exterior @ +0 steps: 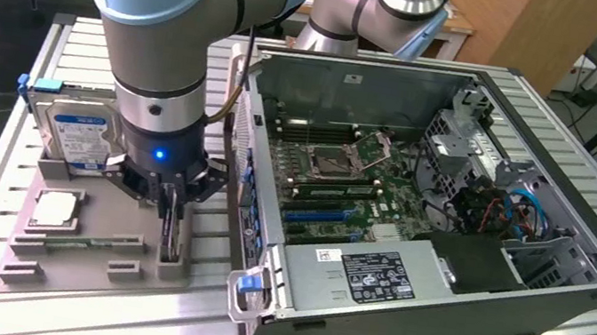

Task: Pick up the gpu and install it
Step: 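Pick up the gpu and move the gpu toward the slot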

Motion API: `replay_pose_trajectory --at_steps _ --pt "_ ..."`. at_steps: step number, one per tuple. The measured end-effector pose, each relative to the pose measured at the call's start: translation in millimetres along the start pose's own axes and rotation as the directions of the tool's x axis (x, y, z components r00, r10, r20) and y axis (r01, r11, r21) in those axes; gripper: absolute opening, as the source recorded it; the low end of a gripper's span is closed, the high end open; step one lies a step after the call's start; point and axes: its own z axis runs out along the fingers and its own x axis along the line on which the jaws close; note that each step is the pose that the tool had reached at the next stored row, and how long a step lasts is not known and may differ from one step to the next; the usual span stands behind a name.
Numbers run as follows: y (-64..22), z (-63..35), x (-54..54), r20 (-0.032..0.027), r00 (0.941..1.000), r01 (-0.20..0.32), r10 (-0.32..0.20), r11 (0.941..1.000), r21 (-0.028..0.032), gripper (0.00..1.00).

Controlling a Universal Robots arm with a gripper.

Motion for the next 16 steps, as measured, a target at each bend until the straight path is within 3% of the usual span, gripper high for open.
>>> replay_pose_trajectory --at_steps 16 --pt "0.0 0.0 0.0 0.0 1.0 0.0 0.0 1.0 0.0 0.26"
